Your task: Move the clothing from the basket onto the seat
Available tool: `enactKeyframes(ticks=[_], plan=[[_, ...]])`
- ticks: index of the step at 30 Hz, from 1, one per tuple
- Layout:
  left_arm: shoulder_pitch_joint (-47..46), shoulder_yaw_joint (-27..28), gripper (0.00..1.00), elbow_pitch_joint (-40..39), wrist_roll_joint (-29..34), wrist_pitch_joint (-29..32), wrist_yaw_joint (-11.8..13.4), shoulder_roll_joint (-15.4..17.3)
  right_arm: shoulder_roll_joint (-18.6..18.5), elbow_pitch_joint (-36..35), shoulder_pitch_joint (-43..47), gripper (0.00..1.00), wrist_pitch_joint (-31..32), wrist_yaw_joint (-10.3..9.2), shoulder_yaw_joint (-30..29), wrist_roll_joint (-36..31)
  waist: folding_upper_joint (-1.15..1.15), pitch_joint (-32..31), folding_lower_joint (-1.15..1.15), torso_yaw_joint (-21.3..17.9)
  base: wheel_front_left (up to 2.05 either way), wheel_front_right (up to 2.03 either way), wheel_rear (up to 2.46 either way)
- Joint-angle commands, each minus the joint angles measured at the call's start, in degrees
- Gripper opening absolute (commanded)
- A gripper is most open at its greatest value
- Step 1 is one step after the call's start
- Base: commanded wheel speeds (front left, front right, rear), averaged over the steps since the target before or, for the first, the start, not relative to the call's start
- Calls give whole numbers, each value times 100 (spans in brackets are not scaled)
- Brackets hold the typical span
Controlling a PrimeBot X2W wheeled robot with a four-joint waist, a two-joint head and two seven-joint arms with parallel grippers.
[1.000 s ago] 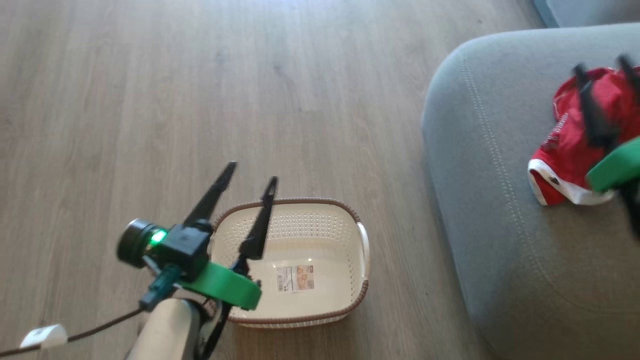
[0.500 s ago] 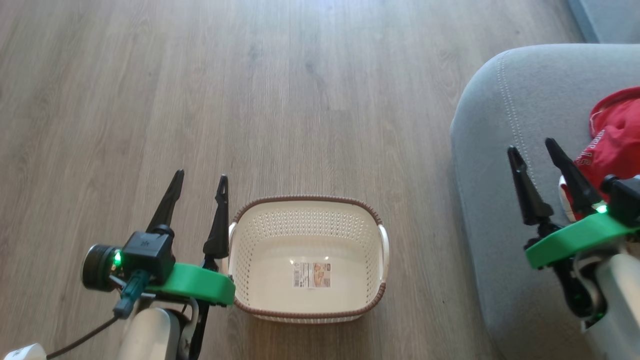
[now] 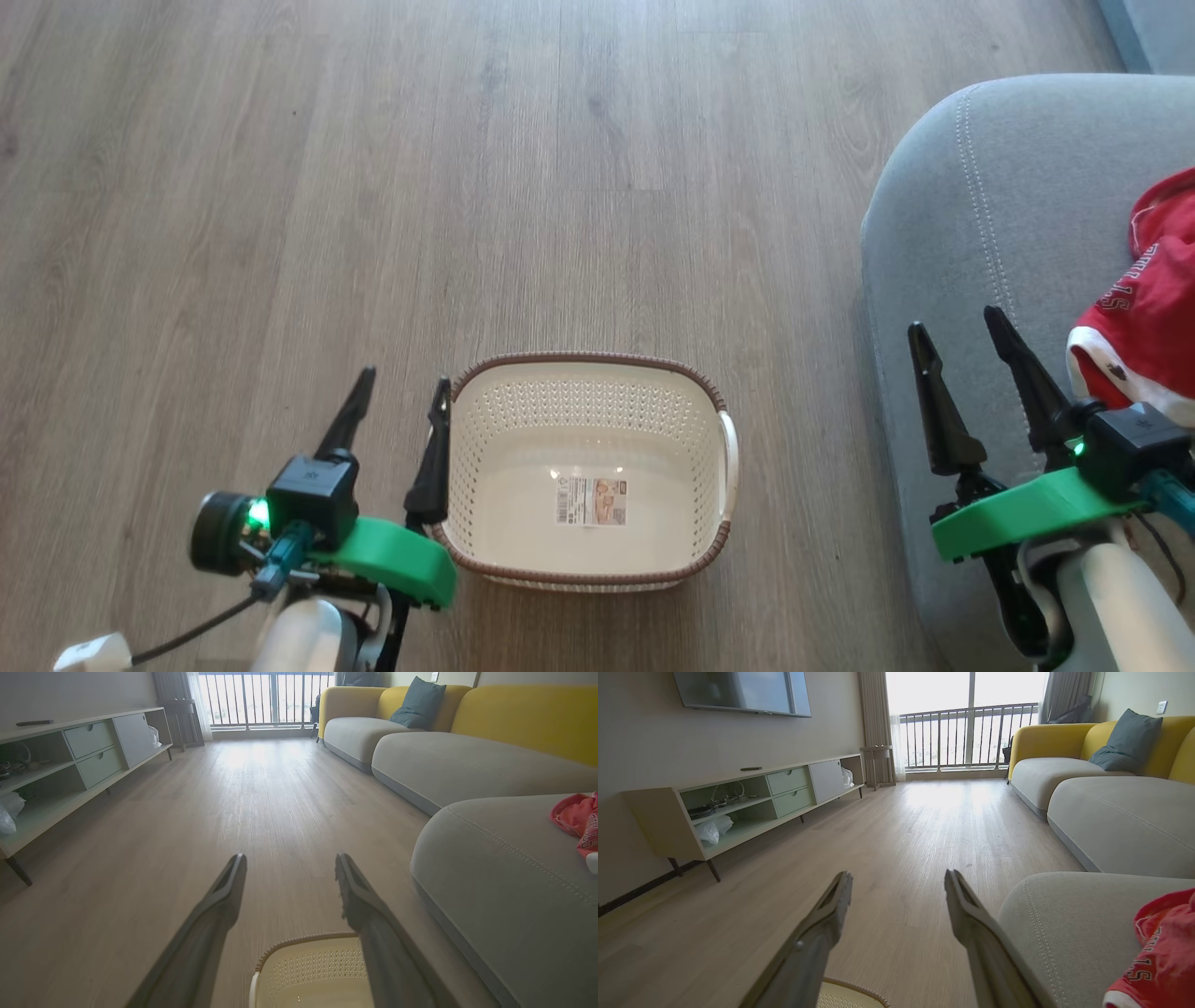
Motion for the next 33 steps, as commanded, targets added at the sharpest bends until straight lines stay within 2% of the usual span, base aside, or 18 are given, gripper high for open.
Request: enactKeyframes(ticks=[1,10,22,33], plan=[[-105,113,100,-42,-184,-29,-121,-6,41,-222,14,100,-53,-1,32,-99,0,-8,0,-9,0,0,0],[-191,118,100,-23,88,-29,-194,-6,216,-435,45,100,-53,-1,-163,-263,0,34,0,-36,0,0,0],[-222,180,100,-138,43,-29,-153,-6,243,-536,52,100,-53,-1,-224,-304,0,67,0,-52,0,0,0],[-182,306,100,-358,-270,-29,-527,-6,227,-439,44,100,-53,-1,-208,-304,0,94,0,-51,0,0,0]])
